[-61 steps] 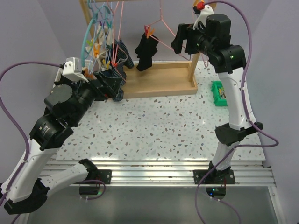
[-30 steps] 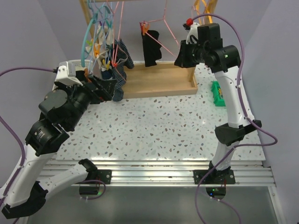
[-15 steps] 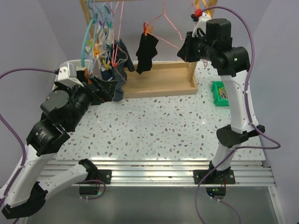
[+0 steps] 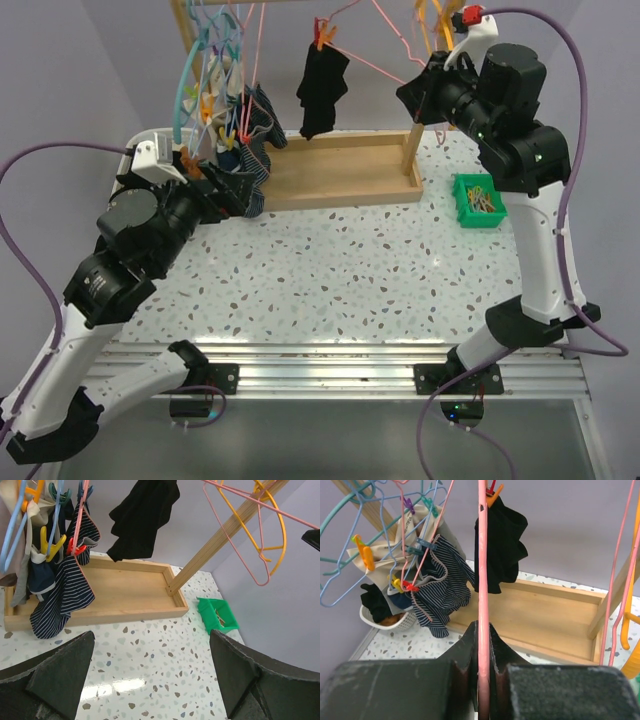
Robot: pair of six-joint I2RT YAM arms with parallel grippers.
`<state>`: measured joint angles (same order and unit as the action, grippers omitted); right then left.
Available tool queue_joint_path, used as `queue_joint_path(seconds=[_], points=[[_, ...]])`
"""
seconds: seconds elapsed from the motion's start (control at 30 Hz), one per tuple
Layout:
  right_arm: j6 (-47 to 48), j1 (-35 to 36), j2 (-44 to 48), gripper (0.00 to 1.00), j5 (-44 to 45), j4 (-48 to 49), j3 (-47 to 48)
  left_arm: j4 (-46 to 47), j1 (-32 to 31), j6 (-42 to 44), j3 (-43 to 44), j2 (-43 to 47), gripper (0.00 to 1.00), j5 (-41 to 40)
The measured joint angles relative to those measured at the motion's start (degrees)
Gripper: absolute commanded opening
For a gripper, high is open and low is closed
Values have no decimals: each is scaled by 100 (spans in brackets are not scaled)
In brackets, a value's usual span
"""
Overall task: Remove the underwear clipped to the hanger
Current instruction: Pick up the hanger from the clothesline, then remove the underwear from the hanger.
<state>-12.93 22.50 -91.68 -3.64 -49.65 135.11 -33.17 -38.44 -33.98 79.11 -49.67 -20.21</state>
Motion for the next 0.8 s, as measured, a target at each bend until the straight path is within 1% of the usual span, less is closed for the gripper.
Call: queue_joint_path(seconds=[0.03,0.23,0.33,0.4,0.47,0.6,0.8], points=[[-17,0,98,0,-20,57,-142,0,0,2,0,-11,100,0],[-66,0,334,0,-234,48,-306,7,0,2,-26,-92,100,-2],[-122,0,977,0,-431,105,-1158,44,0,4,-26,-122,100,2],[-162,0,1578,0,-555,105,-1843,109,0,7,-46,-144,100,24],[-184,0,2037,0,-660,9,-2199,162,0,9,-94,-186,100,52],[-179,0,2800,0,-905,-22,-2601,273,0,39,-114,-361,100,190],[-199,0,3480,0,-1471,-251,-3169,378,0,76,-203,-743,100,511]])
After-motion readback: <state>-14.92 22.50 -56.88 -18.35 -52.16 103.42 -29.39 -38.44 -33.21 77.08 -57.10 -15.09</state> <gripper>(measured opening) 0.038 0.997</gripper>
